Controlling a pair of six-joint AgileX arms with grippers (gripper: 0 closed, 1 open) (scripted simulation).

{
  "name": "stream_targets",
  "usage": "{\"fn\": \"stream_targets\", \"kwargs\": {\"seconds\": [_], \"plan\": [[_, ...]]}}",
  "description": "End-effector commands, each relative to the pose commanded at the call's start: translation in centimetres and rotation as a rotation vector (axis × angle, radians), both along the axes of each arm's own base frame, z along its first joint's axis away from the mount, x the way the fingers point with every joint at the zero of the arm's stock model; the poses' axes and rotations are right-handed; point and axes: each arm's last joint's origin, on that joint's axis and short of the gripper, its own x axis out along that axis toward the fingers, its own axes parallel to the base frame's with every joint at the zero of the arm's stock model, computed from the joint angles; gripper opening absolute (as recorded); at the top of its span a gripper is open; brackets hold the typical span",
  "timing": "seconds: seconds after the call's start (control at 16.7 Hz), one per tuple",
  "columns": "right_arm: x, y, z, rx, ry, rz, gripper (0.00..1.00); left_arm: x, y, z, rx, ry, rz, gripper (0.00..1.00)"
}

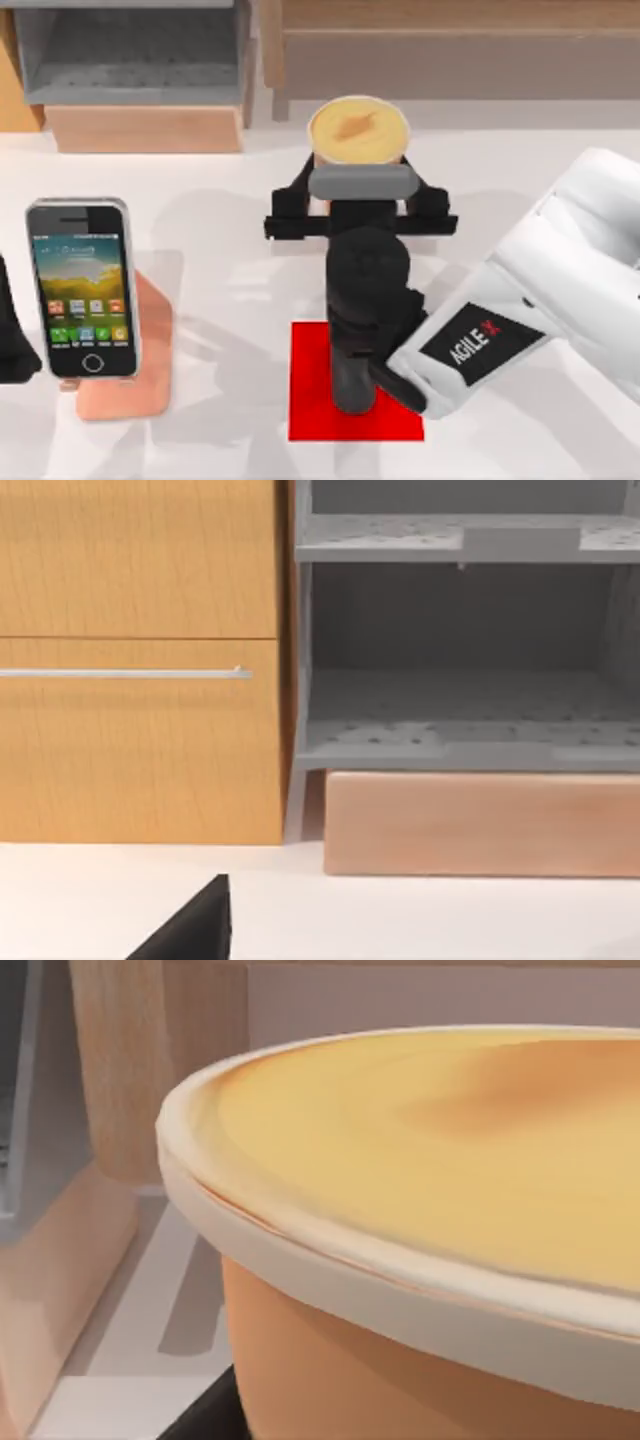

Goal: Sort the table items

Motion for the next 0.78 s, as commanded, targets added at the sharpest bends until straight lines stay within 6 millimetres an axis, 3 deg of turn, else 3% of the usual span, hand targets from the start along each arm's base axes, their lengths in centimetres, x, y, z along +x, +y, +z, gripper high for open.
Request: {"fn": "stream_targets", "kwargs": {"seconds": [0.12, 0.18, 0.78], "plan": [[0.00, 0.00, 0.00, 0.000, 0.000, 0.000, 0.02, 0.00, 0.00, 0.00, 0.000, 0.000, 0.000, 1.00], [0.00, 0.00, 0.00, 0.000, 0.000, 0.000, 0.00, 0.00, 0.00, 0.00, 0.000, 0.000, 0.000, 1.00], [-0.08, 0.07, 0.37, 0.002, 0.000, 0.003, 0.00, 0.00, 0.00, 0.00, 0.000, 0.000, 0.000, 1.00]]}}
